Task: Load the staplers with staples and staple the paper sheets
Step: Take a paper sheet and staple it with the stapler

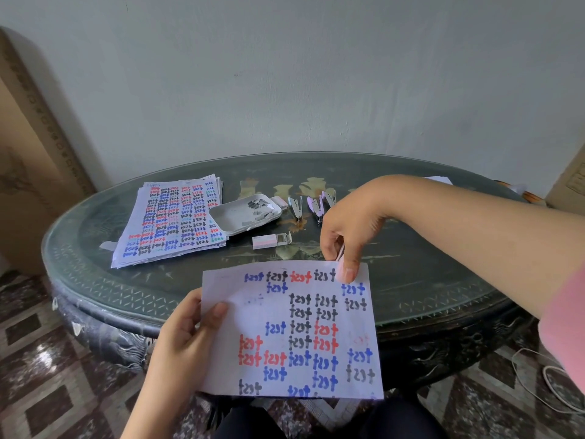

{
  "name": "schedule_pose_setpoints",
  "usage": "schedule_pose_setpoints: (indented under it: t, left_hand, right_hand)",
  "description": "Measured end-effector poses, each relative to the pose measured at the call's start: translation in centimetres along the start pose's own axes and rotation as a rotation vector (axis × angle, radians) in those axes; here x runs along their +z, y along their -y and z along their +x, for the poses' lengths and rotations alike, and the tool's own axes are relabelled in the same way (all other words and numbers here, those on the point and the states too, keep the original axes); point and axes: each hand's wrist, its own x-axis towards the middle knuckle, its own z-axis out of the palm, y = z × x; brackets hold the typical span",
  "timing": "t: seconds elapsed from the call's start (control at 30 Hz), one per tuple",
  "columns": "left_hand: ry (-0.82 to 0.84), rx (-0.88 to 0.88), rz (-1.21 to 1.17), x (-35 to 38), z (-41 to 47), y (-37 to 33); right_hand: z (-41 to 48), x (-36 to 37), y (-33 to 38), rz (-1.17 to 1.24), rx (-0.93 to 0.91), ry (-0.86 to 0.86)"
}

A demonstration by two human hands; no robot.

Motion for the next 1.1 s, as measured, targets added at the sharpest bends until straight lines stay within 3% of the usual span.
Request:
schedule_pose_setpoints:
  t: [0.53,0.77,0.83,0.9,1.0,1.1]
  left_hand:
    - [-0.034,-0.014,-0.017,0.8,0.3,0.5]
    - [-0.051,-0.022,0.02,0.2,0.8,1.0]
    - [-0.072,-0.029,0.021,-0.1,0.9,1.3]
    - [-0.105,-0.04,0.016,-0.3,1.1,1.5]
    - [-0.138,-0.051,0.014,-0.4,1.4,1.8]
    - [-0.144,-0.051,0.033,-0.4,1.5,1.8]
  right_hand:
    - [0.3,1.0,-1.7,-0.035,-0.018,-0.131]
    - [-0.6,3.7,-4.6,0.279,-0.053,-0.27]
    - [-0.6,5.8,-5.9,0.527,-0.045,-0.408]
    - [0.9,8.6,-6.8,0.745,0.013,-0.682]
    - [5.2,13.6,-6.9,0.692,0.261,-1.044]
    - [8.8,17.1,-6.3,0.61,0.45,-1.145]
